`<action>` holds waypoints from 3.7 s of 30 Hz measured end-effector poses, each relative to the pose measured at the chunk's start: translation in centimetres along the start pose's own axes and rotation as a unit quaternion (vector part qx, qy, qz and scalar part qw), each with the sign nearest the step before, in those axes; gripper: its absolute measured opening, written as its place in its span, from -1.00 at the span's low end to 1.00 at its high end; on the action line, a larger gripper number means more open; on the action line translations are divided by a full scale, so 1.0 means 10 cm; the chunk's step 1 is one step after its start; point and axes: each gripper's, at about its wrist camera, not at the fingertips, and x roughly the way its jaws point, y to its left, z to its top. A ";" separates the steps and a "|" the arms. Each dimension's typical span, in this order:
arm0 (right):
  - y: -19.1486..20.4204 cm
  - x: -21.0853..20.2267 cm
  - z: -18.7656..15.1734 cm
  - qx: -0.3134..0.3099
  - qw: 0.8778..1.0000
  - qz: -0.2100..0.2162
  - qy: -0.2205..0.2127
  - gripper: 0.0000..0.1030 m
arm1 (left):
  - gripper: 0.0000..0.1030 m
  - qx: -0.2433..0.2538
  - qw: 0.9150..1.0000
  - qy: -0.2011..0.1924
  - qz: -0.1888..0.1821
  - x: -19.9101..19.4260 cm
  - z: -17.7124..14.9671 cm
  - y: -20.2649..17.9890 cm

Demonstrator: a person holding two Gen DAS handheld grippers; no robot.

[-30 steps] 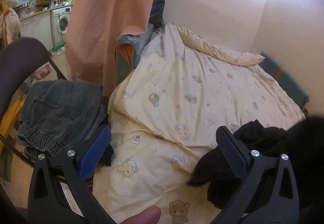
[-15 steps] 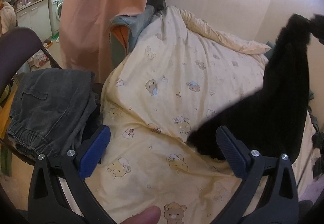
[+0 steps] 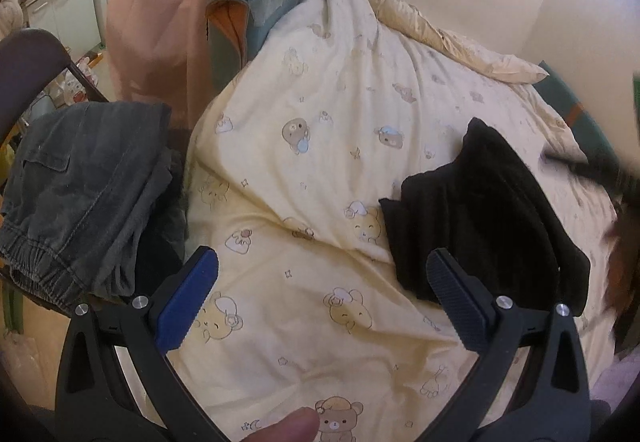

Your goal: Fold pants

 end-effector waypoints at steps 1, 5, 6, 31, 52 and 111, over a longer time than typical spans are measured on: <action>0.09 0.10 -0.14 -0.010 1.000 0.001 0.013 0.91 | 1.00 -0.002 1.000 0.003 0.000 0.00 0.00 0.00; 0.31 0.62 -0.54 0.010 0.998 0.006 0.061 0.91 | 1.00 -0.005 1.000 0.002 0.007 0.01 -0.02 0.00; 0.34 0.76 -0.60 0.020 0.997 0.006 0.072 0.91 | 1.00 -0.003 1.000 0.000 0.009 0.00 -0.02 0.00; -1.88 -1.61 -1.21 0.218 0.939 -0.179 -0.196 -0.94 | 0.99 0.040 0.999 -0.017 0.014 -0.02 -0.09 -0.18; -2.86 -0.46 -1.42 0.254 0.937 -0.240 -0.013 1.00 | 0.99 0.095 0.995 -0.002 -0.002 0.07 -0.27 -0.45; -0.95 -1.00 -2.21 0.243 0.966 0.086 -0.021 0.62 | -0.68 0.131 0.962 0.209 -0.119 0.85 -0.88 -0.91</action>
